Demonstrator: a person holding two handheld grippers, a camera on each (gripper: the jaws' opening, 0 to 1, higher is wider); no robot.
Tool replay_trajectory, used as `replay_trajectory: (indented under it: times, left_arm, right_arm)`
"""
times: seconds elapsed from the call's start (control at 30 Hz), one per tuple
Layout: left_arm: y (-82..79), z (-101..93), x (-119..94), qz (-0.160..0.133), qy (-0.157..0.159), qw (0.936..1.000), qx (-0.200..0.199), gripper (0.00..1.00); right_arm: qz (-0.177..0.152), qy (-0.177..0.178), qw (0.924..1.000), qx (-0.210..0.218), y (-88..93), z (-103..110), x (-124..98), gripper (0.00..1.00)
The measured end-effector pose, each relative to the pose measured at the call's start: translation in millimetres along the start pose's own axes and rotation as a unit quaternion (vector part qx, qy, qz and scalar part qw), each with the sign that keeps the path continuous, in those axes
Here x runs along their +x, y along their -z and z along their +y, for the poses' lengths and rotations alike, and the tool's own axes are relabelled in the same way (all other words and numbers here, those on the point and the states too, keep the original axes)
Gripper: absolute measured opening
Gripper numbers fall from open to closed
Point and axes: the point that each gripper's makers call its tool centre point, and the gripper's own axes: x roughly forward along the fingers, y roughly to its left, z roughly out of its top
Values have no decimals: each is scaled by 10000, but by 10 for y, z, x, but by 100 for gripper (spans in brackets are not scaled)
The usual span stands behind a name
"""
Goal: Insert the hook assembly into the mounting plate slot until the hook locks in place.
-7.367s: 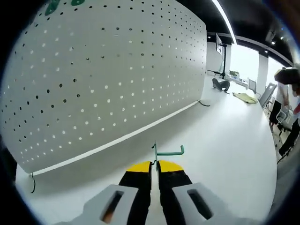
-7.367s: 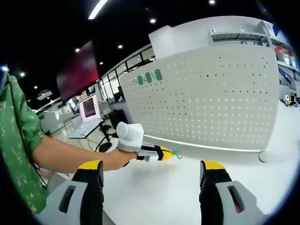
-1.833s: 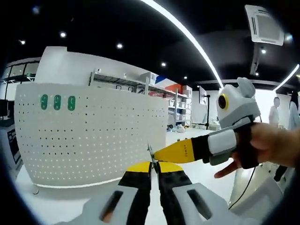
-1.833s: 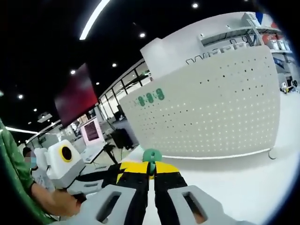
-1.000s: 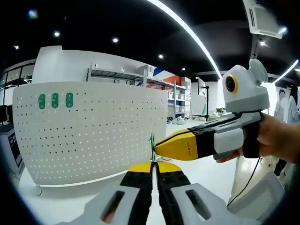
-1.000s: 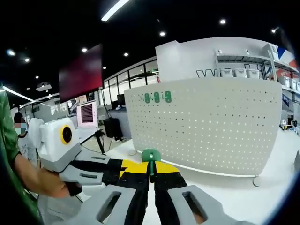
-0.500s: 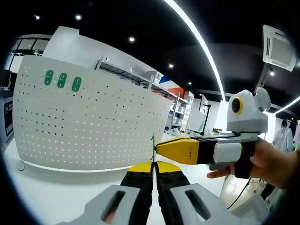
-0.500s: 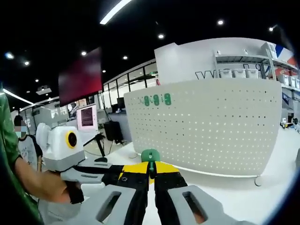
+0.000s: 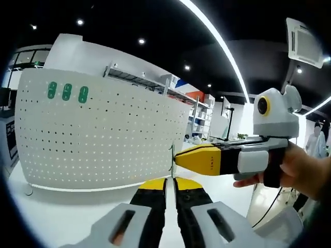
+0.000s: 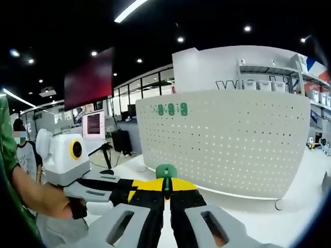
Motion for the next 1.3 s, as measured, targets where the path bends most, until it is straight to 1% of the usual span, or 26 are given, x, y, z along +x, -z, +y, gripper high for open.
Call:
replay_trajectory:
  times: [0.07,0.23,0.37,0.5,0.57,0.77,0.8,0.9,0.97,1.07,1.1,1.13,1.3]
  left_arm:
    - [-4,4,-3,7,-8,10000,20,8]
    - [-36,-6,-11,-27,-1,10000,18,19]
    - [-44,-29,-18,15,46,9998,185,25]
    - [11,-80,-34,189,226,9988,380,32]
    - [24,-88,-55,213,269,9979,544,35]
    - [48,-79,-105,358,403,9963,673,44]
    - [56,-78,-110,392,439,9956,724,47]
    - [100,-62,-129,540,503,9950,671,56]
    - [117,-69,-152,589,564,9945,662,59]
    - [120,-91,-177,618,651,9940,629,67]
    - [115,-106,-184,621,698,9939,579,73]
    - [102,-127,-191,600,759,9941,489,76]
    - [76,-182,-225,604,859,9934,455,89]
  right_arm:
    - [-4,3,10000,-10,-7,-3,0,1]
    - [2,15,10000,-13,-9,-7,-11,1]
    - [12,31,10000,-9,-7,-16,-27,1]
    - [22,63,10000,-5,-2,-39,-43,1]
    - [21,73,10000,-4,-2,-46,-49,1]
    - [42,88,10000,-1,16,-50,-50,1]
    - [42,84,10000,6,19,-46,-49,1]
    - [45,81,10000,2,22,-41,-44,1]
    - [41,82,10000,3,24,-40,-42,1]
    - [49,84,10000,6,32,-40,-39,1]
    - [48,85,10000,10,35,-41,-37,1]
    - [48,85,10000,12,36,-40,-36,1]
    - [45,83,10000,6,40,-28,-35,1]
